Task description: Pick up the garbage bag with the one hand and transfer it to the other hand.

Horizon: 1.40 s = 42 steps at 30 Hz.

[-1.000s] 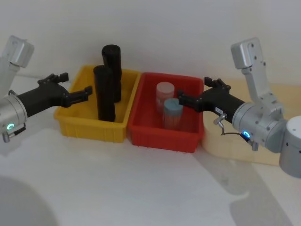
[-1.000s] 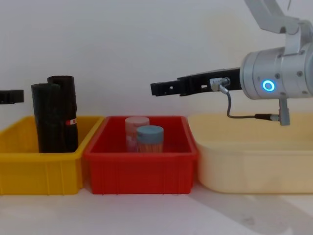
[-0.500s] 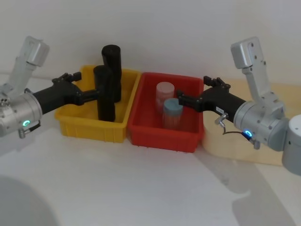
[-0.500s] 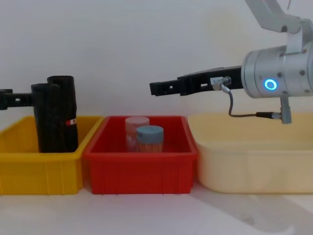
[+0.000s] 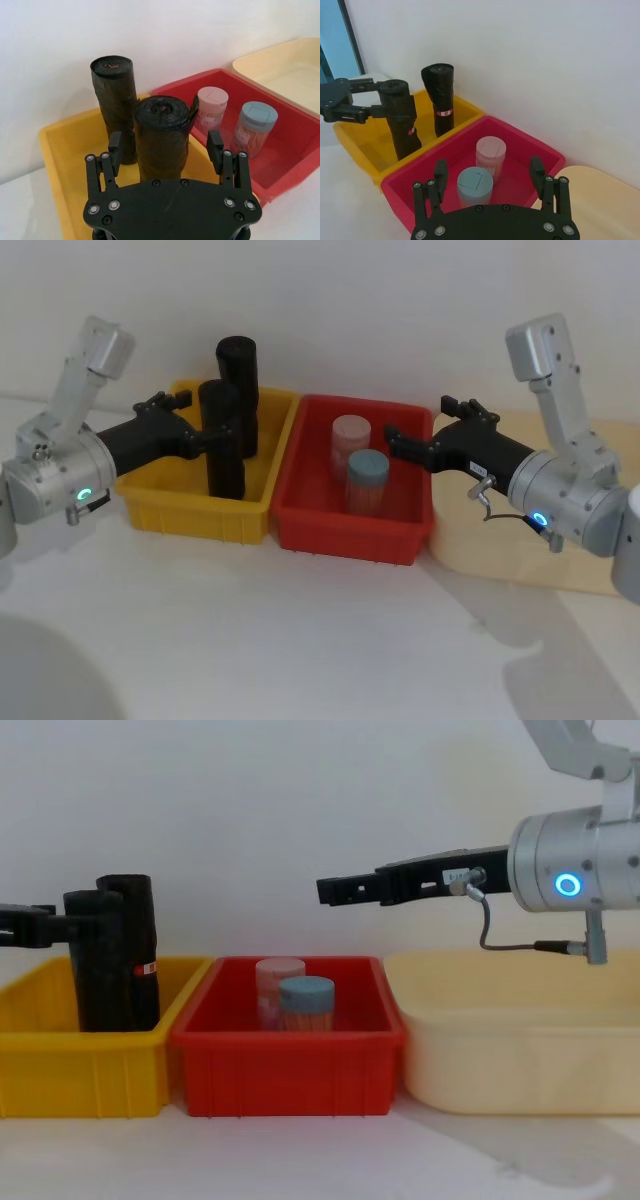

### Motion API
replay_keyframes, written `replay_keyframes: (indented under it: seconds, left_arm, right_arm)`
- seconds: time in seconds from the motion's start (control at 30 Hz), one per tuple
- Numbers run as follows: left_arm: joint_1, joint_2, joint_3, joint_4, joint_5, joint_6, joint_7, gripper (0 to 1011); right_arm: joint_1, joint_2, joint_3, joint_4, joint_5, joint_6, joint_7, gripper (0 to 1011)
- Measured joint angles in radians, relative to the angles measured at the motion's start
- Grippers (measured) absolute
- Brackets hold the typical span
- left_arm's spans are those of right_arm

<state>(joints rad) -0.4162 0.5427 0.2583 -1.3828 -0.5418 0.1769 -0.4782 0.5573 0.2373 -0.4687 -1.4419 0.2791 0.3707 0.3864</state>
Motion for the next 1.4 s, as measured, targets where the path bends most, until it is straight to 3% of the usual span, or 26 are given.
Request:
replay_keyframes:
  seconds: [0.47,0.7,1.0,1.4]
  left_arm:
    - [-0.05,-0.032,0.033,0.053,0.03,-0.025,0.021,999]
    - [-0.06,-0.038,0.039,0.064,0.036,-0.029,0.025,864]
    - [-0.067,-0.043,0.043,0.072,0.041,-0.034,0.029,590]
    - [-0.071,-0.045,0.046,0.076,0.043,-0.035,0.03,548]
  right_arm:
    - [0.018,0.01,0.0,0.024,0.019,-0.018,0.015,1001]
    - [0.027,0.01,-0.006,0.037,0.026,-0.019,0.021,1002]
    - [0.046,0.006,-0.025,0.064,0.034,-0.006,0.033,1001]
    - [0.08,-0.01,-0.066,0.127,0.038,0.022,0.057,1001]
